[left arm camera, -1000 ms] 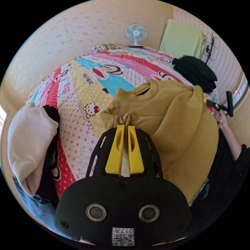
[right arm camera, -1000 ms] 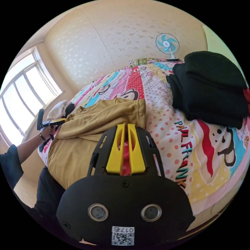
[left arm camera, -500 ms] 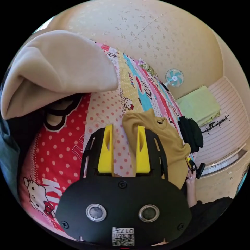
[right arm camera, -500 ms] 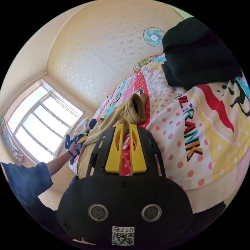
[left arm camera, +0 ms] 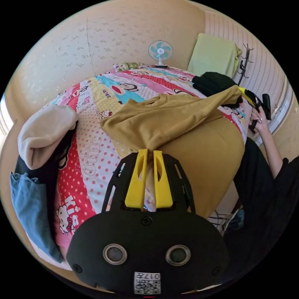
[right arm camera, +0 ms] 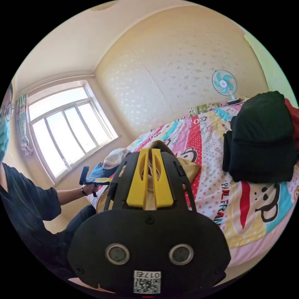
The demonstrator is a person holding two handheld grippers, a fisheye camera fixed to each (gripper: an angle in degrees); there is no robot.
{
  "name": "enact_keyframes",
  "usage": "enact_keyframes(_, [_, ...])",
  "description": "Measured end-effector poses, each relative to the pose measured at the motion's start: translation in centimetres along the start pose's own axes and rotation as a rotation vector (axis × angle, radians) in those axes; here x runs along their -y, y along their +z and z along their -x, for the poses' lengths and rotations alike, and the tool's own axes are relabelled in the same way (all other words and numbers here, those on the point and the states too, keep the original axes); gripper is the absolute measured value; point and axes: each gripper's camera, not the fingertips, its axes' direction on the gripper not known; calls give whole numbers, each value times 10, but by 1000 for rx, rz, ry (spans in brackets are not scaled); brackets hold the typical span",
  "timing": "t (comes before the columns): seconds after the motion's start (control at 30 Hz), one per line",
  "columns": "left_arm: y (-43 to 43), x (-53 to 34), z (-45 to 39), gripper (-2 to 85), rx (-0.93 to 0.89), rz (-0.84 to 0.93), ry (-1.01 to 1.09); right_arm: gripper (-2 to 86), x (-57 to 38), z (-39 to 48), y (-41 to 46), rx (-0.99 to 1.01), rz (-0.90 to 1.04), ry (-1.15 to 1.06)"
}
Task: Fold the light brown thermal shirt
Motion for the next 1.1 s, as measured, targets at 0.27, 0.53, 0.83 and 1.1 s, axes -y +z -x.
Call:
enact_keyframes(0.27, [-23, -46, 22, 40, -31, -41, -70, 40, -98, -91, 30, 48, 553, 531])
enact_keyframes(0.53, [-75, -62, 38, -7, -39, -77, -264, 107, -67, -89, 17, -21, 380, 426])
enact_keyframes(0.83, [-127, -98, 31, -10, -242, -160, -289, 40, -81, -85, 18, 71, 501, 392])
enact_keyframes(1.1, [-141, -118, 43, -10, -346, -112, -348, 125, -111, -115, 16, -17, 560, 502])
